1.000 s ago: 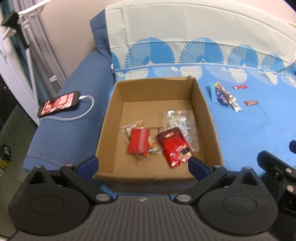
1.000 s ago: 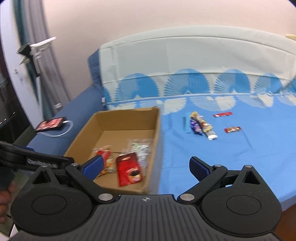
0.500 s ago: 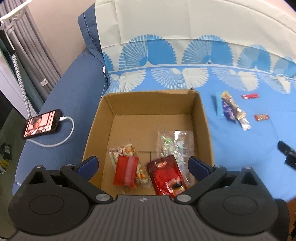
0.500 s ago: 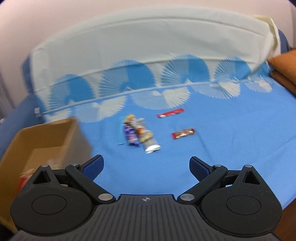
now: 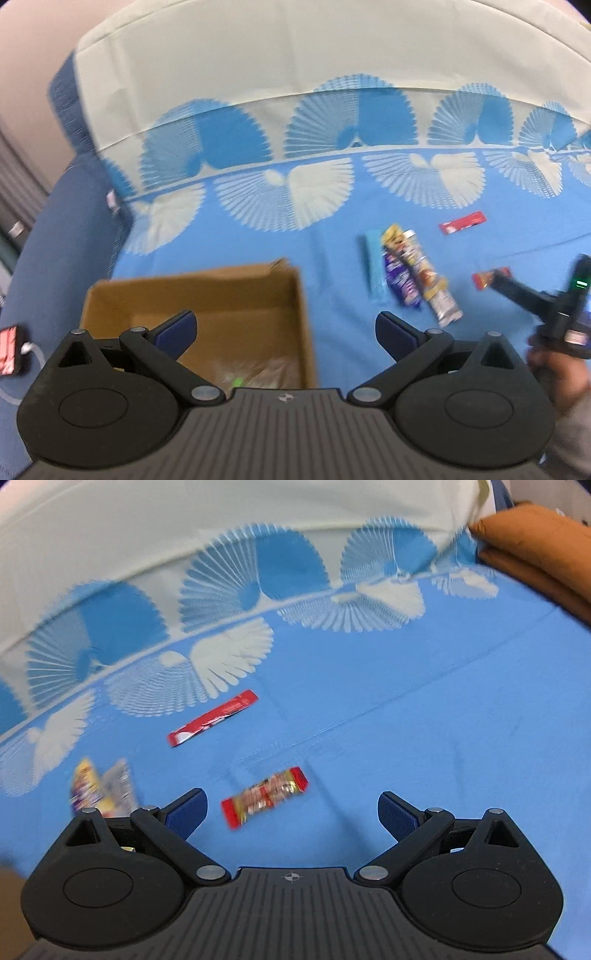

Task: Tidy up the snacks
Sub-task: 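Reach the left tool to the yellow snack bag while the right tool reaches the red snack stick, then grasp the yellow snack bag with the left tool while the right tool grasps the red snack stick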

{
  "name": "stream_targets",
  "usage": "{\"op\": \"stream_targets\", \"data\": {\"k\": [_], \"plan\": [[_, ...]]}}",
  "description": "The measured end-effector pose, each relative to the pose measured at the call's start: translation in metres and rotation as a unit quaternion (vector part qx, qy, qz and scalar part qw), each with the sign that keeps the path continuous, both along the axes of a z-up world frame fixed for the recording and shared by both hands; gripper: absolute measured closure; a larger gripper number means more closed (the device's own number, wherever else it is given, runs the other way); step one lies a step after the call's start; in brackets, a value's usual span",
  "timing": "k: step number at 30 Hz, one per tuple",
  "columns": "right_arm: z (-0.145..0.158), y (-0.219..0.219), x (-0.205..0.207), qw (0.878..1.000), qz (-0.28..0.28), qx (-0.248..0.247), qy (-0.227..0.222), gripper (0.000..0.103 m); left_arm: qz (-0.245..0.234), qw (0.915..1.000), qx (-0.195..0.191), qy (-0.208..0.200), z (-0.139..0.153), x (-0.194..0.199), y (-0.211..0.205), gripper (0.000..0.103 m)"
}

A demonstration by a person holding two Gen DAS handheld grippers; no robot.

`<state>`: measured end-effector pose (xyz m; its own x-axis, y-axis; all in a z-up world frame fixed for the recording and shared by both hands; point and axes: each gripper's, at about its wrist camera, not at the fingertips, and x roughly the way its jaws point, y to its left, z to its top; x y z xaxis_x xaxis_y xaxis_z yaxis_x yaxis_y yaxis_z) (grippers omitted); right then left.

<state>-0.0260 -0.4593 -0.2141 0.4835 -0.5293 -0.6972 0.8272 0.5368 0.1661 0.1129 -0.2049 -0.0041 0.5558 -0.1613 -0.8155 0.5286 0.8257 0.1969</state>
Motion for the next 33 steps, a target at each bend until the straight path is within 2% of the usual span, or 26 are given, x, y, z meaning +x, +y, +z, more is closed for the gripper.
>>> {"op": "stream_targets", "data": {"k": [4,5,7,8,9,11,15,17,19,23,28,31,33], "plan": [[-0.025,-0.015,0.025,0.999,-0.030,0.025,0.000,0.003,-0.013,0.9999,0.009,0.006,-0.018,0.013,-0.035,0.000],[-0.030,-0.017,0.029,0.999,-0.037,0.023,0.003,0.000,-0.016,0.9997,0.010,0.013,-0.023,0.017,-0.043,0.000],[-0.036,-0.014,0.034,0.999,-0.043,-0.017,0.023,0.000,-0.023,0.9993,0.014,0.027,-0.037,0.028,-0.061,0.000],[-0.039,-0.012,0.035,0.996,-0.056,-0.038,0.054,0.000,-0.027,0.9989,0.016,0.034,-0.045,0.034,-0.070,0.000],[-0.039,-0.012,0.027,0.994,-0.072,-0.051,0.067,0.001,-0.028,0.9984,0.021,0.045,-0.052,0.039,-0.078,0.000],[-0.040,-0.013,0.002,0.987,-0.133,-0.059,0.062,0.001,-0.035,0.9967,0.015,0.072,-0.069,0.053,-0.098,0.000],[-0.039,-0.028,-0.028,0.982,-0.182,-0.031,0.031,0.000,-0.031,0.9898,-0.009,0.139,-0.110,0.080,-0.135,0.000],[-0.042,-0.030,-0.031,0.983,-0.182,-0.034,0.019,0.000,-0.014,0.9837,-0.025,0.178,-0.129,0.092,-0.148,0.000],[-0.045,-0.029,-0.027,0.984,-0.167,-0.048,0.027,0.000,-0.003,0.9785,-0.036,0.203,-0.143,0.100,-0.160,0.000],[-0.048,-0.032,-0.023,0.986,-0.154,-0.057,0.036,0.000,0.004,0.9719,-0.042,0.232,-0.160,0.108,-0.179,0.000],[-0.043,-0.035,-0.027,0.986,-0.158,-0.049,0.015,0.000,0.018,0.9715,-0.036,0.233,-0.171,0.111,-0.190,0.000],[-0.041,-0.034,-0.029,0.987,-0.152,-0.041,-0.017,0.000,0.019,0.9718,-0.032,0.233,-0.174,0.113,-0.190,0.001],[-0.042,-0.032,-0.023,0.989,-0.135,-0.047,-0.022,0.000,0.019,0.9725,-0.032,0.230,-0.176,0.114,-0.190,0.008]]}}
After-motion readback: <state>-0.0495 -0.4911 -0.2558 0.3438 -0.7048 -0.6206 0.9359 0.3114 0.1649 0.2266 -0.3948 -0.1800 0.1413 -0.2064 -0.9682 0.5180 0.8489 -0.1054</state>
